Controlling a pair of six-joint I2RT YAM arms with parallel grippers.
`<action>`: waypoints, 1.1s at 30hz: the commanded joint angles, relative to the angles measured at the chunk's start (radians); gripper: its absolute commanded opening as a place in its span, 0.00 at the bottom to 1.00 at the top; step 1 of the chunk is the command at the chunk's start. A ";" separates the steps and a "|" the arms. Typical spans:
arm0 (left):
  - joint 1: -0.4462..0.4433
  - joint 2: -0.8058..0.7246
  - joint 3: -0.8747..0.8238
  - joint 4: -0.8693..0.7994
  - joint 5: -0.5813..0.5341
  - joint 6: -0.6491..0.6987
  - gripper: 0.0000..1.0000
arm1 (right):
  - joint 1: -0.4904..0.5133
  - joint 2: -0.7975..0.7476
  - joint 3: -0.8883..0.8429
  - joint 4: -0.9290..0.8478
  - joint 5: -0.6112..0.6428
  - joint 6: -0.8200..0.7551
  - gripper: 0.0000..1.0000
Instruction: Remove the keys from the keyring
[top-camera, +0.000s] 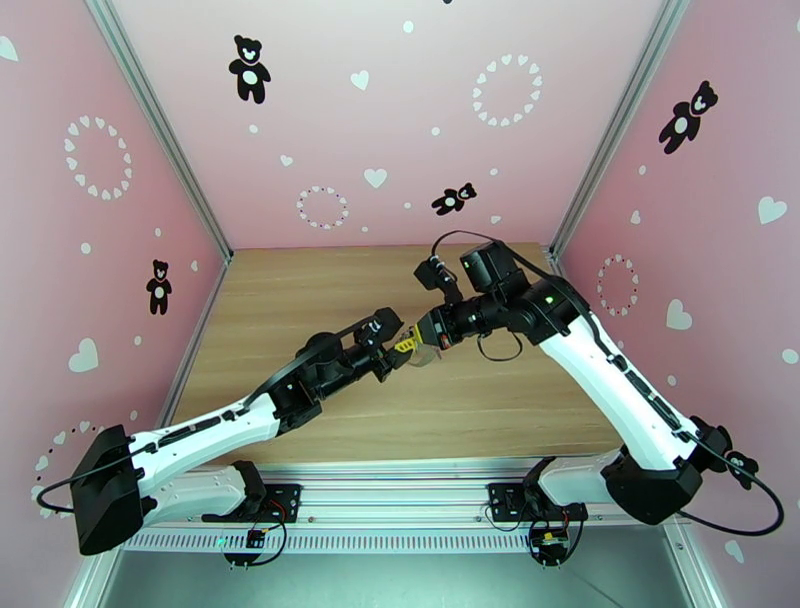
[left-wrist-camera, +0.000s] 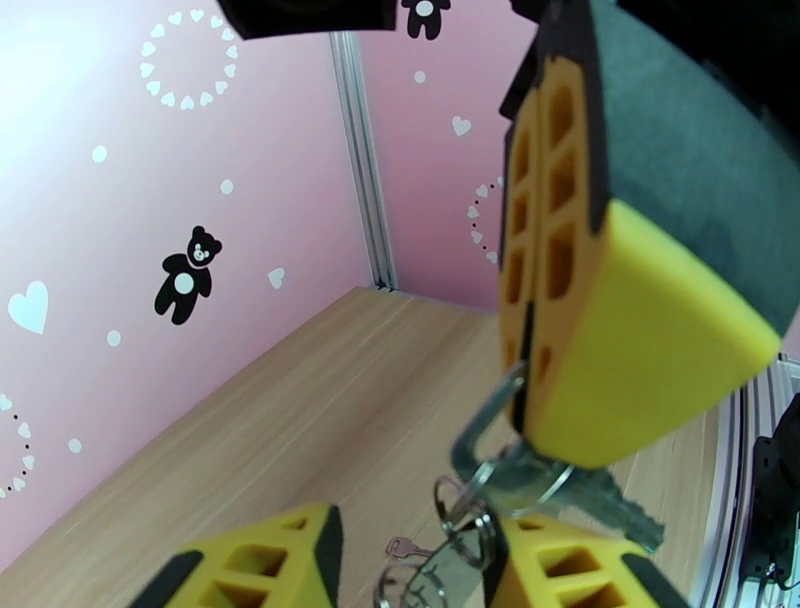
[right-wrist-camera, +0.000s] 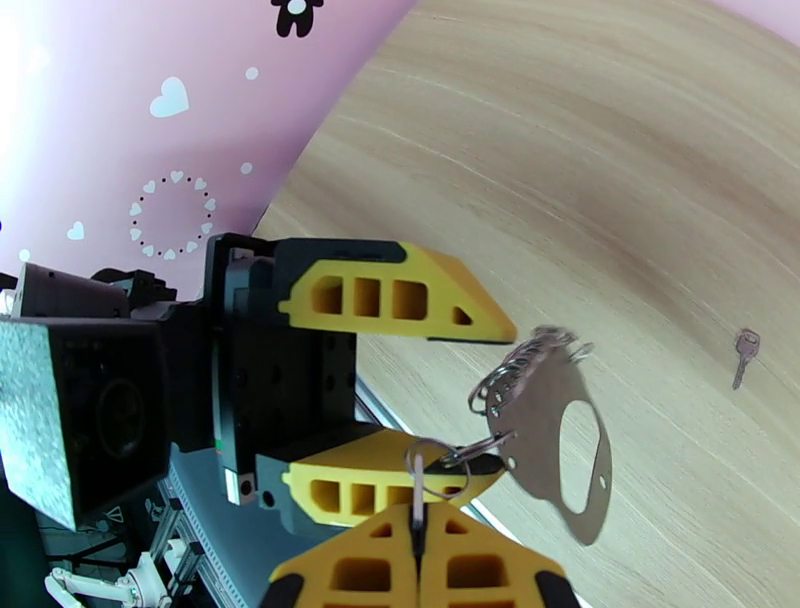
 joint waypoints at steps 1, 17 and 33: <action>-0.008 0.000 0.029 0.000 -0.006 0.001 0.39 | -0.001 -0.043 -0.005 0.017 -0.014 0.015 0.00; -0.008 0.007 0.108 -0.089 0.059 0.051 0.26 | 0.000 -0.052 -0.026 0.043 -0.006 0.028 0.00; -0.008 0.005 0.082 -0.097 0.057 0.050 0.17 | -0.018 -0.077 -0.032 0.071 0.026 0.035 0.00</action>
